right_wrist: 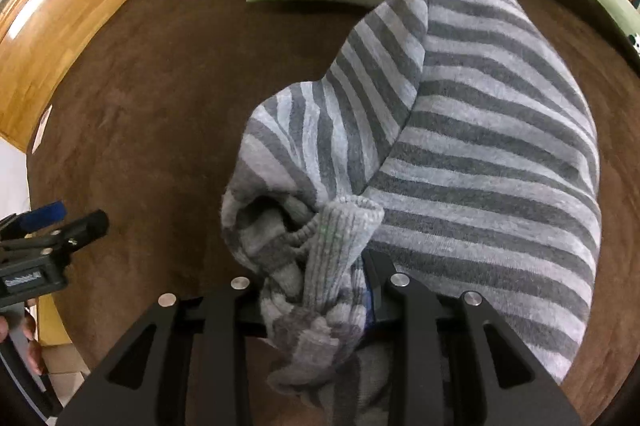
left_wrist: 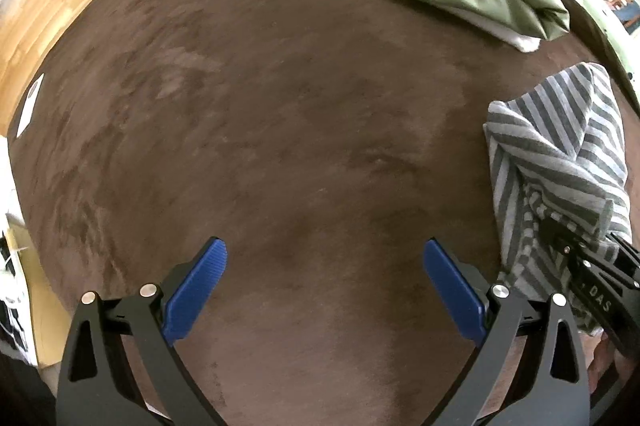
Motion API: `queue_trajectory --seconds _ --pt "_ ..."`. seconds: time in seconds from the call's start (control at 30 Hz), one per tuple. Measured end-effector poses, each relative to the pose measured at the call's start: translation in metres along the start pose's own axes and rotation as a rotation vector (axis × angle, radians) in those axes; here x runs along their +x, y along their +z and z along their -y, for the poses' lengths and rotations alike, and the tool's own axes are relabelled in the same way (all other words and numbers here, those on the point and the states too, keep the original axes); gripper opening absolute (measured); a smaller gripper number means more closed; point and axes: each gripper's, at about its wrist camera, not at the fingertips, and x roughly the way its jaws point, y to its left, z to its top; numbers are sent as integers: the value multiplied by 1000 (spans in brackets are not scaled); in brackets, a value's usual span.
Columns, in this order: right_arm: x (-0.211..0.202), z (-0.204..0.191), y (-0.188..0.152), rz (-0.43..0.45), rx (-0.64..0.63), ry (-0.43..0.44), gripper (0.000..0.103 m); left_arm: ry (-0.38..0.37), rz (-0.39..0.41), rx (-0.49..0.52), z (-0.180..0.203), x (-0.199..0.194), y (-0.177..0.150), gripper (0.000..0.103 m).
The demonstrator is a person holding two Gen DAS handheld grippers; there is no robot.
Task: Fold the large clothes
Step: 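Lift the striped fabric up with the right gripper, then lower the striped garment onto the folded hoodie bundle with the right gripper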
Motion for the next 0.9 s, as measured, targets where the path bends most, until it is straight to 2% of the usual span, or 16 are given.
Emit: queue_trajectory --seconds 0.07,0.17,0.2,0.23,0.27,0.3,0.33,0.43,0.5,0.57,0.7,0.8,0.9 --pt "2 -5 -2 -11 -28 -13 30 -1 -4 -10 -4 -1 -4 96" --pt "-2 -6 -2 -18 -40 10 37 -5 -9 -20 -6 -3 -7 96" --pt "-4 -5 -1 -20 -39 36 47 -7 -9 -23 -5 -5 -9 96" --pt "-7 -6 1 -24 -36 78 62 -7 -8 -24 -5 -6 -9 96" --pt "-11 -7 3 -20 -37 112 71 -8 -9 -25 -5 -8 -9 96" --pt "-15 -9 4 -12 -38 141 87 -8 -8 -25 -6 -10 -9 96" --pt "-21 -11 4 -7 -38 165 91 -9 -5 -27 -6 -14 -8 96" --pt "-37 -12 3 13 -33 217 91 -8 9 -36 -8 -23 -7 96" --pt "-58 -6 1 33 -8 268 91 -15 21 -42 -9 -33 -3 96" --pt "-83 0 -3 67 -5 282 91 -26 34 -39 -6 -42 2 96" --pt "-128 27 -10 125 10 222 91 -65 44 4 14 -52 13 96" --pt "-139 60 -11 136 53 145 91 -120 35 84 49 -52 23 96" --pt "-132 97 -18 120 108 59 89 -173 13 159 88 -44 28 96"
